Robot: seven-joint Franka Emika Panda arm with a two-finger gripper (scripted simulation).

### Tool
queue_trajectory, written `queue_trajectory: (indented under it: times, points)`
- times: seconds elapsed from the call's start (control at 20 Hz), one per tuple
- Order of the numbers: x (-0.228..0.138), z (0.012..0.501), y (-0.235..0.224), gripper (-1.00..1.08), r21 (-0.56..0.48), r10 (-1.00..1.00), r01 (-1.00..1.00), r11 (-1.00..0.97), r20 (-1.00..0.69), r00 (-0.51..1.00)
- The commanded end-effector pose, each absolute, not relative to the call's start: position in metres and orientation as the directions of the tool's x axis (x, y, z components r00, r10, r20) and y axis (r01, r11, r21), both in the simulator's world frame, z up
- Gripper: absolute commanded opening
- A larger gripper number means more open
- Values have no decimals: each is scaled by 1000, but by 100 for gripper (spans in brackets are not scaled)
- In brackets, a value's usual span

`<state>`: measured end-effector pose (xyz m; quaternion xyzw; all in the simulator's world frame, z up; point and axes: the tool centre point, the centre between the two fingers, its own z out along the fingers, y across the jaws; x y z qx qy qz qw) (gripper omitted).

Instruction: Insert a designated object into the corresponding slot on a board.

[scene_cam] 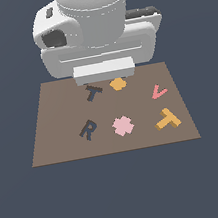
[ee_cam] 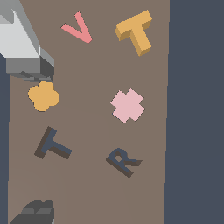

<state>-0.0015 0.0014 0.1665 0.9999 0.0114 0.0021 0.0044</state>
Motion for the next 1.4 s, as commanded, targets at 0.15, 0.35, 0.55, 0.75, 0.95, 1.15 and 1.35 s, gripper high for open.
queue_trajectory:
  times: [0.15,0.35,0.55,0.75,0.95,1.15,1.35]
  points:
    - [0,165,3,100,9,28,28,-1000,4,1000]
    - [6,159,10,100,8,50,50,-999,4,999]
    - [17,148,23,100,6,90,90,-996,3,996]
    - [31,132,42,100,5,148,148,-989,3,989]
    - [48,112,68,100,3,220,220,-976,2,976]
    - [64,90,98,100,1,298,298,-955,2,955]
    - [75,73,122,100,0,358,358,-934,1,934]
